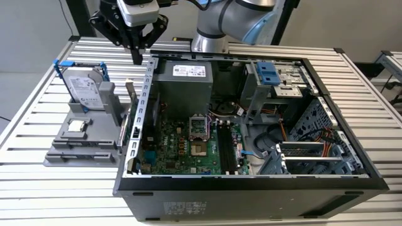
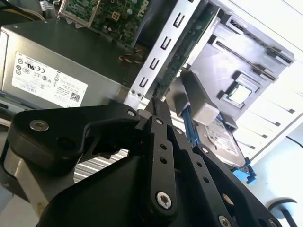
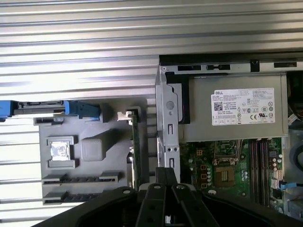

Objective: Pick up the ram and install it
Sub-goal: 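Reach for the ram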

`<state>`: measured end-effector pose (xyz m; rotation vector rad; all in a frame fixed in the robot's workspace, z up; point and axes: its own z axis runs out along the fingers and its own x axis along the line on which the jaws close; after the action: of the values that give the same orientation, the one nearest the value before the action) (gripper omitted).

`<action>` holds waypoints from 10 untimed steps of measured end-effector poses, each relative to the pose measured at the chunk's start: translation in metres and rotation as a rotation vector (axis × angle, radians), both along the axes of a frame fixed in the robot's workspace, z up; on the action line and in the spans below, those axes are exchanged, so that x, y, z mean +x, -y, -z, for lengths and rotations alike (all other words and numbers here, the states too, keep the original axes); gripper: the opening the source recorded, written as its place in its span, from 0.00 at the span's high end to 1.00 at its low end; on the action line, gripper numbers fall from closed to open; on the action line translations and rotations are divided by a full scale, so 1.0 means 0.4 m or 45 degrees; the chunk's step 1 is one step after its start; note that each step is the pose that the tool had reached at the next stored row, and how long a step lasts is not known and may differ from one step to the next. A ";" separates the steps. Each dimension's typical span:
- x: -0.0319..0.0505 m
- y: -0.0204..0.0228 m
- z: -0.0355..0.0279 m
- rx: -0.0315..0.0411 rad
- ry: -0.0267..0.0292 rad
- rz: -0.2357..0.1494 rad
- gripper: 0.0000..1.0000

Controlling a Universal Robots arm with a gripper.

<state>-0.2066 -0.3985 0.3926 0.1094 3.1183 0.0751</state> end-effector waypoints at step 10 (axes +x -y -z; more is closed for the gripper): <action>-0.070 0.000 0.000 0.0000 -0.0002 0.000 1.00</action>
<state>-0.2345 -0.3986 0.3926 0.1091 3.1185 0.0750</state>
